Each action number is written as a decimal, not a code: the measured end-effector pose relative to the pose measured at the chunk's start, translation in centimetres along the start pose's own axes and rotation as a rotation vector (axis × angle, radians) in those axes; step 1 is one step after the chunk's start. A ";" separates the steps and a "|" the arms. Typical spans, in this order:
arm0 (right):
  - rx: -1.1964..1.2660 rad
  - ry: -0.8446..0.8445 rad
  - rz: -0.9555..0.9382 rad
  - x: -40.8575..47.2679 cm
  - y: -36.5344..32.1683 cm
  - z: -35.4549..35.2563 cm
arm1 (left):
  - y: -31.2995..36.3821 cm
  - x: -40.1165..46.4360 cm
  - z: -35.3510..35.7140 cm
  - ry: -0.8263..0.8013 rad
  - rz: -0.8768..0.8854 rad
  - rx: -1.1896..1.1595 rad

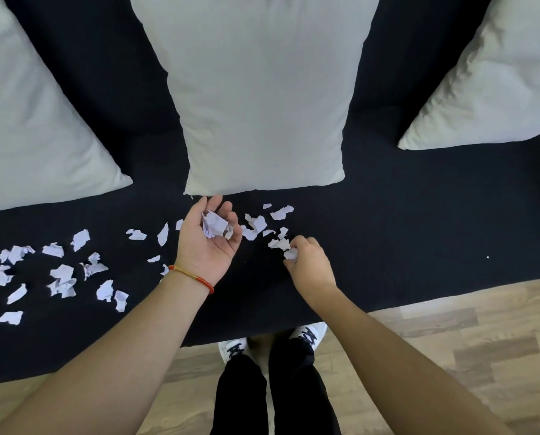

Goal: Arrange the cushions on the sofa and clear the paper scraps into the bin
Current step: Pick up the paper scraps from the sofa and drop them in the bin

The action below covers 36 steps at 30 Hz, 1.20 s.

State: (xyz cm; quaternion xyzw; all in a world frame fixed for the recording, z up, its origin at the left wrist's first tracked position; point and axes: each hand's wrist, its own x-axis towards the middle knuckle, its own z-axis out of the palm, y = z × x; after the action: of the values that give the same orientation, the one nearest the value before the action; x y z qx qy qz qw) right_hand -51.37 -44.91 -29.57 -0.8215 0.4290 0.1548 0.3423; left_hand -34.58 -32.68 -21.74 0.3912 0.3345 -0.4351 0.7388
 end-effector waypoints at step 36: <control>0.023 -0.038 -0.103 5.6 -2.9 -5.7 | -1.7 0.5 -1.8 0.001 -0.041 0.254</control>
State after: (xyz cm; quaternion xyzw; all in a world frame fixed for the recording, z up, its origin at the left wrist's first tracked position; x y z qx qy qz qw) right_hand -46.01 -51.04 -27.30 -0.8354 0.3815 0.1477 0.3672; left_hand -36.21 -31.87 -23.52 0.4749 0.2851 -0.4885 0.6742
